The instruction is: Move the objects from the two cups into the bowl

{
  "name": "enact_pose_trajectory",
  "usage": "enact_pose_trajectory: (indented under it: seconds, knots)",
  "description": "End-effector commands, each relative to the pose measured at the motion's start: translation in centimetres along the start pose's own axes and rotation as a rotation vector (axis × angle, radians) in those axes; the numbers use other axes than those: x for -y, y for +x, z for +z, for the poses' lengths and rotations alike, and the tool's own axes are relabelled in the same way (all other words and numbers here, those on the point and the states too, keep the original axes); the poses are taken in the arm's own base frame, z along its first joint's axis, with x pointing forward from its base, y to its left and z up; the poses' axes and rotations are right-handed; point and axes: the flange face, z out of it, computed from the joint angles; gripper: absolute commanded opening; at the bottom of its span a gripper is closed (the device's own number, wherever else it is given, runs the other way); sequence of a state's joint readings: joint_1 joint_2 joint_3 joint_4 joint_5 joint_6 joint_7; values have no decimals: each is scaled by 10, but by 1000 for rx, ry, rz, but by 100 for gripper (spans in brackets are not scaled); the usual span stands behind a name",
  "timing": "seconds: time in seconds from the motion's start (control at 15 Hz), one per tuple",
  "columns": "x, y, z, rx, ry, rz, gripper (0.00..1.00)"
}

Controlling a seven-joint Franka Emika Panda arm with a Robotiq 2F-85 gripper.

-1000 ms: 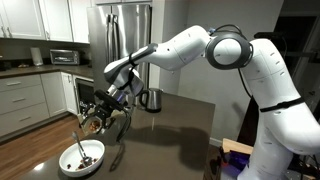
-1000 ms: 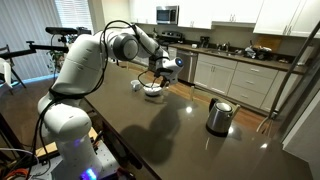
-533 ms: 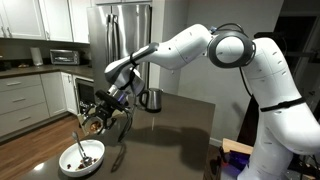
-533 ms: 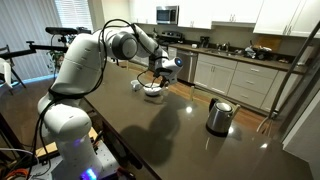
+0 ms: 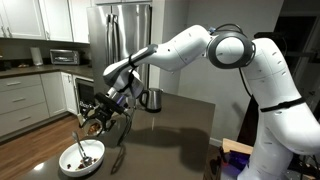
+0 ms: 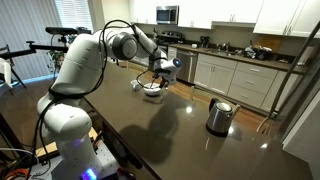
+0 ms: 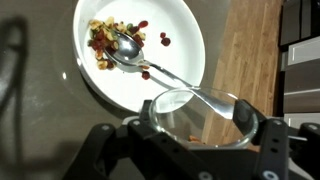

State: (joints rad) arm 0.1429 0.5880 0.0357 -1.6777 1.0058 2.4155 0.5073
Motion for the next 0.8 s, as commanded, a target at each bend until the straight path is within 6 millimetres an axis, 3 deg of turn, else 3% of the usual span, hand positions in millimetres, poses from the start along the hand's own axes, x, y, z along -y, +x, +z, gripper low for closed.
enact_pose_trajectory:
  seconds: [0.0, 0.4, 0.73]
  knots:
    - [-2, -14, 2, -68, -1, -78, 57]
    - [-13, -27, 18, -191, 15, -181, 57]
    - [-11, -48, 20, -267, 39, -256, 57]
